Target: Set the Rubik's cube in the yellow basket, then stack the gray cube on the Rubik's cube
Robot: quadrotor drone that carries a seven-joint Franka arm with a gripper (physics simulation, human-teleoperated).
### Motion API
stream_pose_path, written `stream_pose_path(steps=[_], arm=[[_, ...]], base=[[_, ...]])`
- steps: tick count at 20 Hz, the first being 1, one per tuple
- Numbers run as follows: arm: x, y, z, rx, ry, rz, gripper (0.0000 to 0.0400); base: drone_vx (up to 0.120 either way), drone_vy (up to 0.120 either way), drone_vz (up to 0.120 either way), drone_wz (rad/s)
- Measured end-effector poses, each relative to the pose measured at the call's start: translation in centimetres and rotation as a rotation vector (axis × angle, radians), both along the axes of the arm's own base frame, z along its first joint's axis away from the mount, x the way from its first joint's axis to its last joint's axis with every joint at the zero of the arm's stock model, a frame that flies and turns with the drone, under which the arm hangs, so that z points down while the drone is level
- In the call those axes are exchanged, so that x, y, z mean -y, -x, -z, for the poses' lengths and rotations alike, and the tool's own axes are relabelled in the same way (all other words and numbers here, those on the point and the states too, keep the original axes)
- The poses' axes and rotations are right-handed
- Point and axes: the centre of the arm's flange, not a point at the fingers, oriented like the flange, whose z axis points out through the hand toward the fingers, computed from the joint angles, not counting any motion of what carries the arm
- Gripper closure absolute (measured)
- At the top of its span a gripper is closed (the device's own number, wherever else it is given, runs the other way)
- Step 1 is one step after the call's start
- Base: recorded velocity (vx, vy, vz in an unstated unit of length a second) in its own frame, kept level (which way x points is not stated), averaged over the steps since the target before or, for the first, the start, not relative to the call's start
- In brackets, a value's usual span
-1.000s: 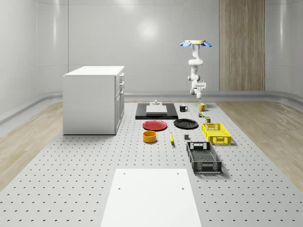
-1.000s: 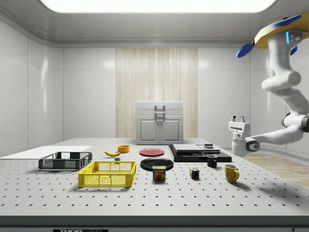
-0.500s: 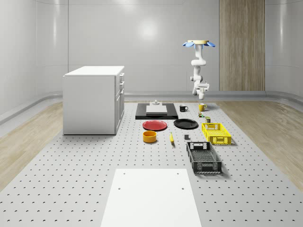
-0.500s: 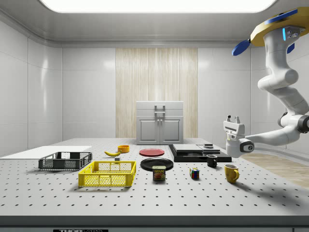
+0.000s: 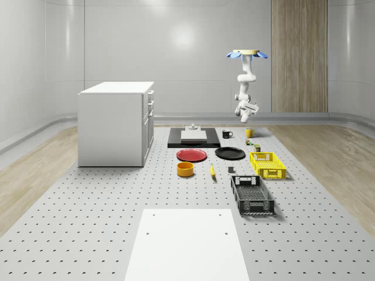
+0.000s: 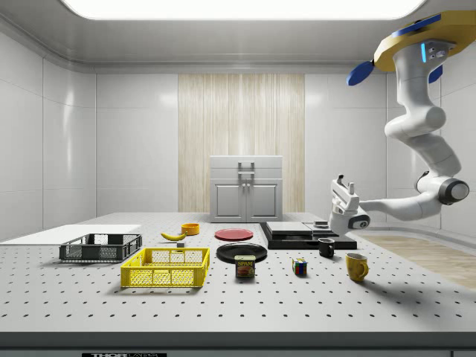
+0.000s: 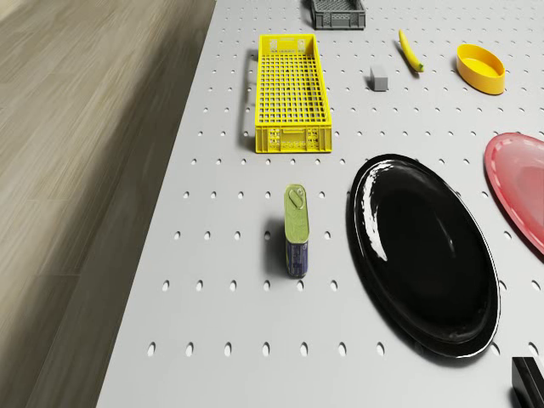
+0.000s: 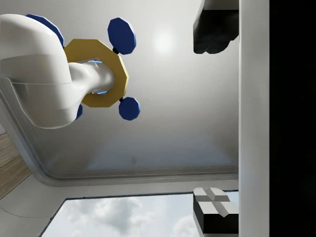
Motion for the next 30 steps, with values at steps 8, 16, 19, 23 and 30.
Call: stream_pose_path(steps=[8,16,19,23,30], arm=[[-5.2,-0.3,8.7,0.001,1.069,0.036,0.0],[0.2,-0.6,17.6,-0.002,2.17,0.074,0.0],[2.0,-0.6,18.4,-0.003,2.366,0.077,0.0],[3.4,-0.6,18.7,-0.004,2.509,0.078,0.0],[4.4,-0.6,18.8,-0.005,2.607,0.077,0.0]], base=[[0.12,0.0,0.0,0.0],[0.12,0.0,-0.075,0.0],[0.12,0.0,-0.12,0.0],[0.12,-0.08,-0.12,0.0],[0.12,-0.12,-0.12,0.0]])
